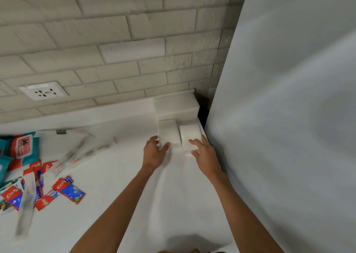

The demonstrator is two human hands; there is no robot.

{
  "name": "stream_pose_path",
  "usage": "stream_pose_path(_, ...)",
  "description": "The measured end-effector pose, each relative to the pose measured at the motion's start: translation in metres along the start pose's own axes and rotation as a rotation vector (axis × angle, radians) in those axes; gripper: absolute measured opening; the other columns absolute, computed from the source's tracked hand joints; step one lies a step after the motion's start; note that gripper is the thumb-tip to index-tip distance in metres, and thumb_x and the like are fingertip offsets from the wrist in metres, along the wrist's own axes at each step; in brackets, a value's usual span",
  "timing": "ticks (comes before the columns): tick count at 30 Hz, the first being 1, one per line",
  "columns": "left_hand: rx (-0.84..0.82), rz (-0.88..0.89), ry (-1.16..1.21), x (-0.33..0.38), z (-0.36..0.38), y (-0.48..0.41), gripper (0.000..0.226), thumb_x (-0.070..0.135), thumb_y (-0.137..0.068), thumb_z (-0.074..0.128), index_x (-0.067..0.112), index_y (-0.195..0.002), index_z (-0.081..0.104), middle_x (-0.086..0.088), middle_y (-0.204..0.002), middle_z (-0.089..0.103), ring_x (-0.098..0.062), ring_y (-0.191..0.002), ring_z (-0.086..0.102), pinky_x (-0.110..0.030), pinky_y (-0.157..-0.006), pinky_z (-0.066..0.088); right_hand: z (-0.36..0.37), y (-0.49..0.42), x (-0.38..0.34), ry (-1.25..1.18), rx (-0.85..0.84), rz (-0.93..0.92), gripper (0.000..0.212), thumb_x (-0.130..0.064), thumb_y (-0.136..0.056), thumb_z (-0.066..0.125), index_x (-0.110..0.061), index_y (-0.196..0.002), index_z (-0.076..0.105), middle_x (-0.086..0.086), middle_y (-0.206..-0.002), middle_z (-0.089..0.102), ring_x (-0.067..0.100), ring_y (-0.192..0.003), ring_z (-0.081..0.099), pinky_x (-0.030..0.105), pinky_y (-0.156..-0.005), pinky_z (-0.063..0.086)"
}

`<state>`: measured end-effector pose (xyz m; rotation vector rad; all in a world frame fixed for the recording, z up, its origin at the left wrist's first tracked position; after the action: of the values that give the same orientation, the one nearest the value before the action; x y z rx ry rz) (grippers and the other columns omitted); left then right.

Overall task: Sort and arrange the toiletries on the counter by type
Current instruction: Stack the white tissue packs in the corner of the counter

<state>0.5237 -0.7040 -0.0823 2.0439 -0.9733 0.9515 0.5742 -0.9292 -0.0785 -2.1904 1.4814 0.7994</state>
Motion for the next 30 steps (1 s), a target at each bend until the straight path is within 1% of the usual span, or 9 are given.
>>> stream_pose_path(2,-0.001,0.004,-0.01,0.004,0.0,-0.005,0.067,0.046,-0.089,0.076,0.013,-0.142,0.052,-0.004,-0.125,0.065,-0.023,-0.102,0.068,-0.041,-0.096,0.056,-0.003,-0.012,0.0,-0.002,-0.005,-0.013,0.049,-0.002,-0.099,0.072,-0.026,-0.142,0.065,0.01,-0.156,0.05,0.02,-0.133,0.063,0.022,-0.115,0.046)
stream_pose_path(5,-0.015,0.013,-0.018,0.005,0.0,-0.014,0.063,0.044,-0.088,0.078,0.014,-0.138,0.056,-0.003,-0.122,0.068,-0.02,-0.099,0.068,-0.039,-0.094,0.057,-0.006,-0.026,-0.002,-0.006,-0.011,-0.019,0.047,0.001,-0.098,0.072,-0.023,-0.139,0.066,0.005,-0.144,0.058,0.019,-0.12,0.068,-0.003,-0.099,0.037)
stream_pose_path(7,-0.02,0.02,-0.022,0.006,-0.001,-0.017,0.062,0.041,-0.087,0.08,0.013,-0.137,0.058,-0.003,-0.121,0.069,-0.02,-0.097,0.069,-0.038,-0.093,0.058,-0.008,-0.034,-0.002,-0.029,-0.013,-0.028,0.047,0.004,-0.097,0.072,-0.021,-0.136,0.066,0.004,-0.138,0.06,0.019,-0.119,0.067,-0.009,-0.091,0.035)
stream_pose_path(9,-0.019,0.023,-0.026,0.007,-0.001,-0.019,0.062,0.039,-0.086,0.082,0.013,-0.137,0.06,-0.002,-0.12,0.07,-0.02,-0.096,0.07,-0.038,-0.092,0.058,-0.008,-0.039,0.0,-0.059,-0.033,-0.024,0.05,0.004,-0.095,0.074,-0.023,-0.136,0.065,0.001,-0.138,0.061,0.019,-0.124,0.065,-0.004,-0.095,0.04)
stream_pose_path(12,-0.016,0.032,-0.029,0.006,0.0,-0.02,0.067,0.04,-0.082,0.085,0.012,-0.138,0.059,-0.003,-0.121,0.07,-0.02,-0.096,0.071,-0.04,-0.091,0.059,-0.009,-0.043,0.003,-0.151,-0.068,0.051,0.076,-0.004,-0.088,0.085,-0.028,-0.15,0.05,-0.008,-0.15,0.055,0.009,-0.136,0.052,0.026,-0.117,0.045)
stream_pose_path(15,-0.021,0.041,-0.008,0.005,0.001,-0.017,0.08,0.041,-0.074,0.091,0.013,-0.14,0.056,-0.001,-0.124,0.068,-0.019,-0.096,0.071,-0.038,-0.091,0.06,-0.011,-0.041,0.004,-0.286,-0.07,0.187,0.105,-0.018,-0.076,0.098,-0.024,-0.16,0.036,-0.01,-0.141,0.051,0.008,-0.127,0.048,0.028,-0.107,0.045)
stream_pose_path(19,-0.012,0.079,-0.019,0.009,0.003,-0.012,0.081,0.032,-0.069,0.095,0.014,-0.138,0.058,0.0,-0.119,0.069,-0.021,-0.099,0.07,-0.031,-0.088,0.057,-0.011,-0.043,0.006,-0.375,-0.047,0.23,0.098,-0.029,-0.08,0.095,-0.019,-0.161,0.041,-0.001,-0.15,0.057,0.017,-0.136,0.053,0.027,-0.108,0.045)
stream_pose_path(26,0.004,0.044,-0.022,0.008,0.006,-0.015,0.073,0.025,-0.074,0.092,0.012,-0.138,0.06,-0.003,-0.119,0.073,-0.023,-0.097,0.071,-0.04,-0.093,0.059,-0.01,-0.053,0.009,-0.345,-0.055,0.197,0.085,-0.027,-0.088,0.088,-0.019,-0.161,0.045,0.004,-0.157,0.056,0.024,-0.145,0.051,0.041,-0.12,0.045)
stream_pose_path(30,0.004,0.026,-0.02,0.009,0.008,-0.018,0.071,0.025,-0.074,0.092,0.013,-0.136,0.061,-0.002,-0.118,0.073,-0.023,-0.097,0.07,-0.042,-0.092,0.059,-0.011,-0.058,0.006,-0.308,-0.057,0.189,0.083,-0.028,-0.089,0.087,-0.015,-0.16,0.046,0.007,-0.156,0.057,0.026,-0.144,0.052,0.039,-0.119,0.045)
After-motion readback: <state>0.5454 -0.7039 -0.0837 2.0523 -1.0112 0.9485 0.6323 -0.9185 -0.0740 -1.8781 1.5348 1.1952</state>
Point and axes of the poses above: each hand's wrist, its own y-axis away from the middle knuckle, its own z-axis out of the palm, x = y × z, the point moved 4 cm from there along -y, towards the middle knuckle
